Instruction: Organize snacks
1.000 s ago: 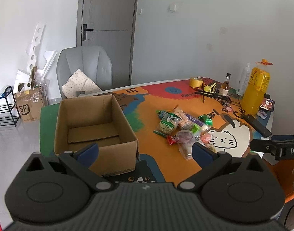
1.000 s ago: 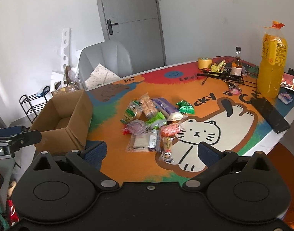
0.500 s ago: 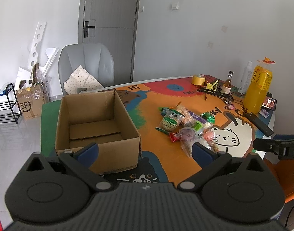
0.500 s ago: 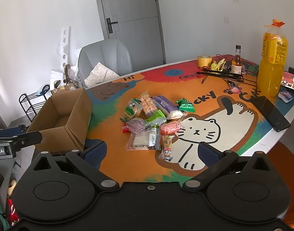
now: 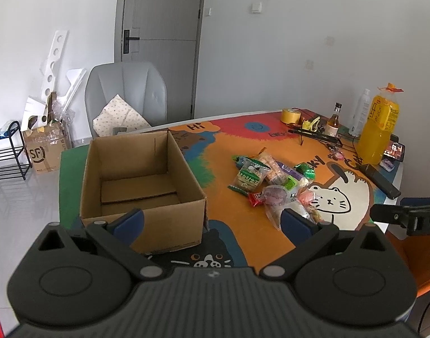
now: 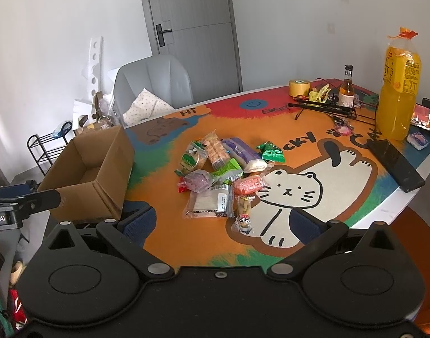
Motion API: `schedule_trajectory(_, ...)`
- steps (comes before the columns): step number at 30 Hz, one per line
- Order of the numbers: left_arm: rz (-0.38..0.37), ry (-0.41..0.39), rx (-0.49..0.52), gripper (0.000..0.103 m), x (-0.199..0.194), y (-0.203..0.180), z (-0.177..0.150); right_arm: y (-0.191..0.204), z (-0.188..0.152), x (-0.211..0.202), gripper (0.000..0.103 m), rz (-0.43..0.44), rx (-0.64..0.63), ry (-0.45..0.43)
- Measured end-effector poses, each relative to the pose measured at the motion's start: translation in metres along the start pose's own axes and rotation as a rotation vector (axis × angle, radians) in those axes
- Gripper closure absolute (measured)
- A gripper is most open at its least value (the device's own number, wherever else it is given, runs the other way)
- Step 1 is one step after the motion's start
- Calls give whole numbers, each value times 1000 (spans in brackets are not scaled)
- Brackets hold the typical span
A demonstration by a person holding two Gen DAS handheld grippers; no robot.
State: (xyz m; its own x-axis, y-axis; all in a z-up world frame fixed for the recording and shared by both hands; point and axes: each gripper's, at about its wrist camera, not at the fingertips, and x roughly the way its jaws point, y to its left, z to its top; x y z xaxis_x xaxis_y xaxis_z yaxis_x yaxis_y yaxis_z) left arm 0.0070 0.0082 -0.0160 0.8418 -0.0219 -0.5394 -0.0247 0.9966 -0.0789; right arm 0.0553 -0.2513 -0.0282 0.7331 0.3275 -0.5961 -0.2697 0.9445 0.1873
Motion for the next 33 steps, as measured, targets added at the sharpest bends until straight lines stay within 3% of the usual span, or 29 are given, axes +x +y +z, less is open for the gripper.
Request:
schedule_trajectory(16, -1, -1, -1, 0, 6, -8, 1, -7, 0, 7, 0, 2, 9, 8)
schedule_trajectory(33, -39, -23, -20, 1, 46, -25, 2, -49, 8, 38, 0, -41, 82, 7)
